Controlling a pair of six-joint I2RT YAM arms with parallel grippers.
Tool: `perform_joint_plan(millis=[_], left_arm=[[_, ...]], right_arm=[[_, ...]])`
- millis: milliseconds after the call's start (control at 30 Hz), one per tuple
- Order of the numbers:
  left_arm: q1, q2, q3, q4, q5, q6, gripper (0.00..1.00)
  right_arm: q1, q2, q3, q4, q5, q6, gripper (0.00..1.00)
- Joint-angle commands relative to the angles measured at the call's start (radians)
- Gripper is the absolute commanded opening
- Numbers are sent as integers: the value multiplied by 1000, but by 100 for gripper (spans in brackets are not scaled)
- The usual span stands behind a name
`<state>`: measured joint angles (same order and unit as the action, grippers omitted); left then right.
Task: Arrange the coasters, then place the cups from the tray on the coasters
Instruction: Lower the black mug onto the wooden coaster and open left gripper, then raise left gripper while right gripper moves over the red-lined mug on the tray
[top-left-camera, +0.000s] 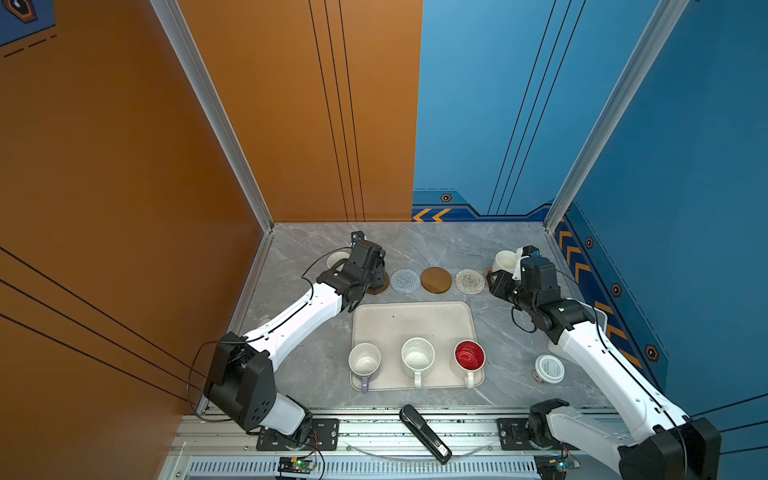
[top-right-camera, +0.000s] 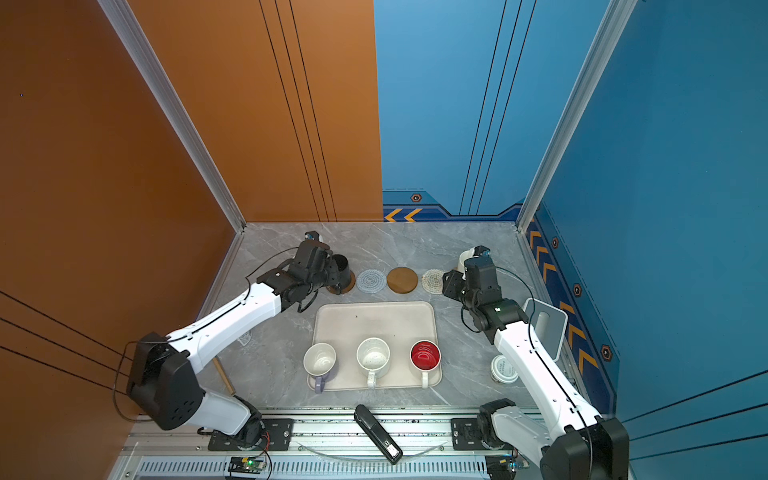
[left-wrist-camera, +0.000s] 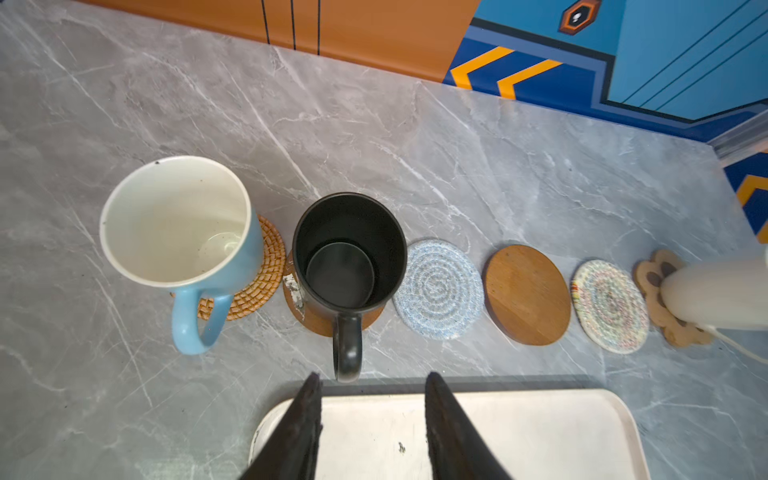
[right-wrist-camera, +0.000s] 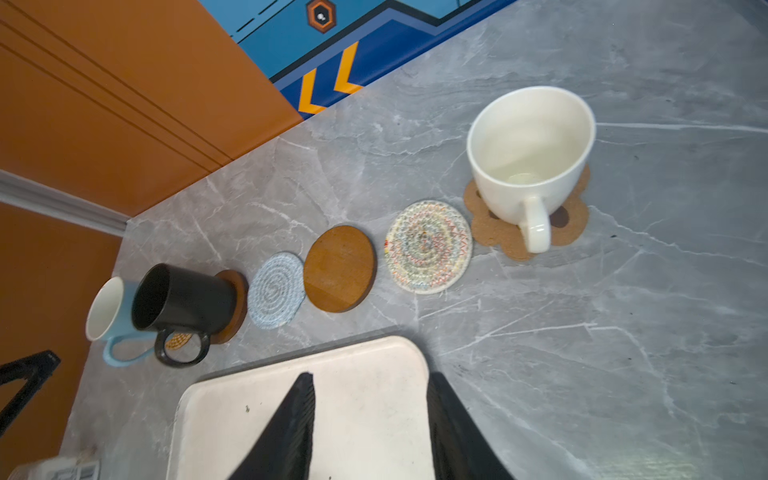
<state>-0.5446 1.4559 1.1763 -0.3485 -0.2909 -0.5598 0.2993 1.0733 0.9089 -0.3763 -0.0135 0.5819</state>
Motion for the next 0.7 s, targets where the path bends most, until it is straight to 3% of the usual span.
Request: perform_joint_plan(millis=[0,300,667], left_arm=[[-21,-51,-34,-21,14,21,44],[-109,-139,-44,-59,17,55,48],[-199,-168,-38,-61,-14,60,49]], right_arm=[[79,-31,48,-132,58,-23,44],[337,-140,143,-443,258,-6,46],[653,-175,62,-598,359,237,46]])
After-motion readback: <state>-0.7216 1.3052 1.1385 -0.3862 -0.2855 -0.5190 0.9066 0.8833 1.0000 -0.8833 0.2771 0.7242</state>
